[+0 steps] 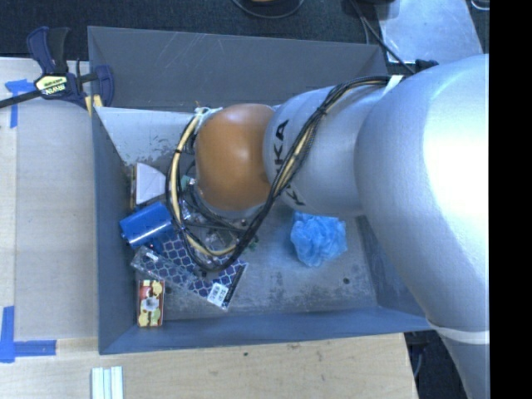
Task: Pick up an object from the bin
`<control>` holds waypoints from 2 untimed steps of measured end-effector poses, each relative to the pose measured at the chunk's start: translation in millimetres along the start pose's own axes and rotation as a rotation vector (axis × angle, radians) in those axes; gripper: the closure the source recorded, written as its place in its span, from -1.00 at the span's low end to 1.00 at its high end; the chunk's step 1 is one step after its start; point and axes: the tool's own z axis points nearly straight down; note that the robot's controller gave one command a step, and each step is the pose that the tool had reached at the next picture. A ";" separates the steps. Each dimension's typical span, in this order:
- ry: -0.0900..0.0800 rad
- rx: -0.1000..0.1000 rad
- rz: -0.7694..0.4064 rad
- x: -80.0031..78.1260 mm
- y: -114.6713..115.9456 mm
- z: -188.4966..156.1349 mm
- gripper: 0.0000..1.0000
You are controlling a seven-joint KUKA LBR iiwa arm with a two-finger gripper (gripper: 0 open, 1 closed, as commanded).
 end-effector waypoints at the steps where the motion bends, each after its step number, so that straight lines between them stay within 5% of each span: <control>1: 0.000 -0.002 0.270 25.6 -25.0 -1.8 1.00; 2: 0.000 -0.003 0.271 25.6 -24.9 -1.8 1.00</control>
Offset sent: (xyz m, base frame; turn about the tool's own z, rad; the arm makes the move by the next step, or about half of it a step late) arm 0.0000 0.0000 0.0000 0.0000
